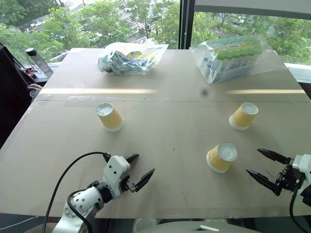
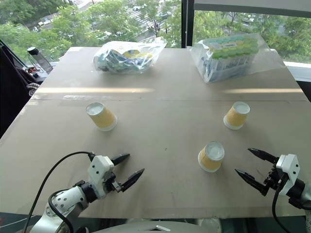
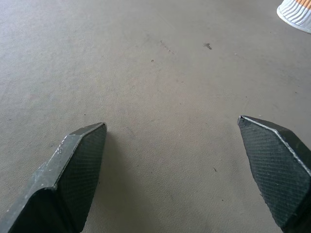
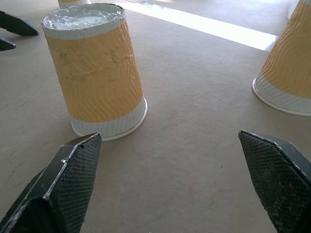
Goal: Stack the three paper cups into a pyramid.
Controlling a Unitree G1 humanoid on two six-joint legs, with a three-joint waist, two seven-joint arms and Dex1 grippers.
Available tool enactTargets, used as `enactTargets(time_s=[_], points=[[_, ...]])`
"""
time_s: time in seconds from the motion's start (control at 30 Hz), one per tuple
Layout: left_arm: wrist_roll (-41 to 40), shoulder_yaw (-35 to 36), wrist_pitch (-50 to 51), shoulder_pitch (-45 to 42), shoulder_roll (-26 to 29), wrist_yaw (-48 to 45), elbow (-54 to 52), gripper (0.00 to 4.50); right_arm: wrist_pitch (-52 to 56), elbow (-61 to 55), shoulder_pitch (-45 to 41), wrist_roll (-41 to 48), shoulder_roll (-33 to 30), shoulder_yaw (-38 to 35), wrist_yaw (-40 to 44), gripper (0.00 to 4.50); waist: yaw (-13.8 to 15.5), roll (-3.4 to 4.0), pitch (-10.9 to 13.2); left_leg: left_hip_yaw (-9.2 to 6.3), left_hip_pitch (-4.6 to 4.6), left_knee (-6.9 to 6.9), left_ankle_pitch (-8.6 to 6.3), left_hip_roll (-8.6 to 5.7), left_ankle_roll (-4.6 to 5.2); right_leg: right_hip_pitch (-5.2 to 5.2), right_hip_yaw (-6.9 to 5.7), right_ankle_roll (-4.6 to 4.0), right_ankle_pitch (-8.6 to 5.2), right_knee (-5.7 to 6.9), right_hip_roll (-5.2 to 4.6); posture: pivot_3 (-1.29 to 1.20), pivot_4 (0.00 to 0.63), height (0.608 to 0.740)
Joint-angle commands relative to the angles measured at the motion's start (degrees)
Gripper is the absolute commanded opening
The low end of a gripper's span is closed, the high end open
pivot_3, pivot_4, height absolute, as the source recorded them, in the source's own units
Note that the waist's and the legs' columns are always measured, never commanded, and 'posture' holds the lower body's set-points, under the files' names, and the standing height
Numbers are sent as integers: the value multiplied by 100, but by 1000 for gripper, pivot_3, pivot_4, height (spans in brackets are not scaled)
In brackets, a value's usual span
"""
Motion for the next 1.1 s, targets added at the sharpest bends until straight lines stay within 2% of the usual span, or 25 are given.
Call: enactTargets(time_s=[0.03, 0.3, 0.6, 0.8, 1.1], points=[[-13, -60, -64, 34, 47, -128, -35, 4439, -194, -4, 50, -55, -46, -36, 97, 4500, 0, 0, 0, 0, 0, 0, 0, 0, 0, 0, 0, 0, 0, 0, 0, 0, 150, 740], [-142, 32, -227, -105, 94, -433, 102, 4439, -371, 288, 80, 0, -117, -90, 426, 4500, 3, -11, 9, -1, -2, 0, 0, 0, 0, 0, -2, 0, 0, -2, 0, 0, 150, 740], [-274, 251, -292, -331, 116, -574, 354, 4439, -190, -9, 65, -84, -98, -3, 151, 4500, 4, -14, 11, -2, -2, 0, 0, 0, 0, 0, -3, 0, 1, -3, 1, 0, 150, 740], [-634, 420, -158, -600, 682, -1301, 284, 4439, 366, -662, 216, 95, -124, 59, -129, 4500, 26, -14, 14, -4, -3, 0, 0, 1, 0, 0, -6, 0, 1, -3, 0, 0, 150, 740], [-2492, 947, 377, -1468, 2261, -3893, -68, 4439, 832, -1554, -387, 58, -40, 717, -534, 4500, 22, -17, 38, -2, -5, -2, 0, 5, 0, -2, -9, -9, 4, -4, 3, 0, 150, 740]])
